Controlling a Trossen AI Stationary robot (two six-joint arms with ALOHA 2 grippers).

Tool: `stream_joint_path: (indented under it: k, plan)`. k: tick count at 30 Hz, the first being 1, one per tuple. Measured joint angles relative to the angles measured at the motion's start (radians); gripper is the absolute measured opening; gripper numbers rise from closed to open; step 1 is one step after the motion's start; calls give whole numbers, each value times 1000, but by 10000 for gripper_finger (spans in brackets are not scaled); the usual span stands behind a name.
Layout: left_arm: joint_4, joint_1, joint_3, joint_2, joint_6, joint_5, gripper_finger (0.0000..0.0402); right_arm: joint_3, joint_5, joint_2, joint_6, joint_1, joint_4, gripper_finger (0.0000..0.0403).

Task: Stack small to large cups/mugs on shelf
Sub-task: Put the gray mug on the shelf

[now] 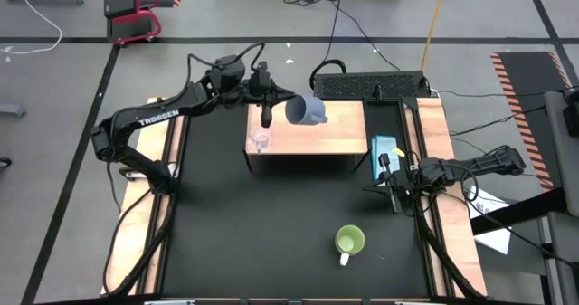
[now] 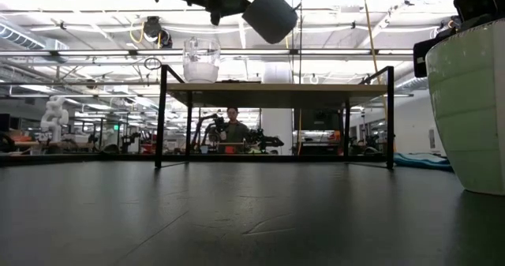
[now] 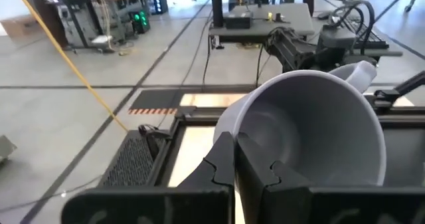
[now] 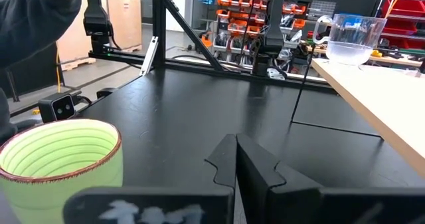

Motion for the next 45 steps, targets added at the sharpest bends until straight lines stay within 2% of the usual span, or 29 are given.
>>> stream_joint_path:
  k: [4,12,16,18,29,45]
  plan:
    - [-105,-2,26,0,1,21,0,0,0,0,0,0,0,0]
    - [-256,-45,104,15,50,-8,0,0,0,0,-4,0,1,0]
    - [-368,-71,166,60,80,-58,0,0,0,0,-4,0,3,0]
    - [-378,-87,206,91,96,-62,0,0,0,0,-3,0,3,0]
    - [-654,-88,446,261,169,-108,0,0,0,13,8,0,1,0]
    - [-845,-83,550,280,260,-101,0,0,0,29,8,0,-1,0]
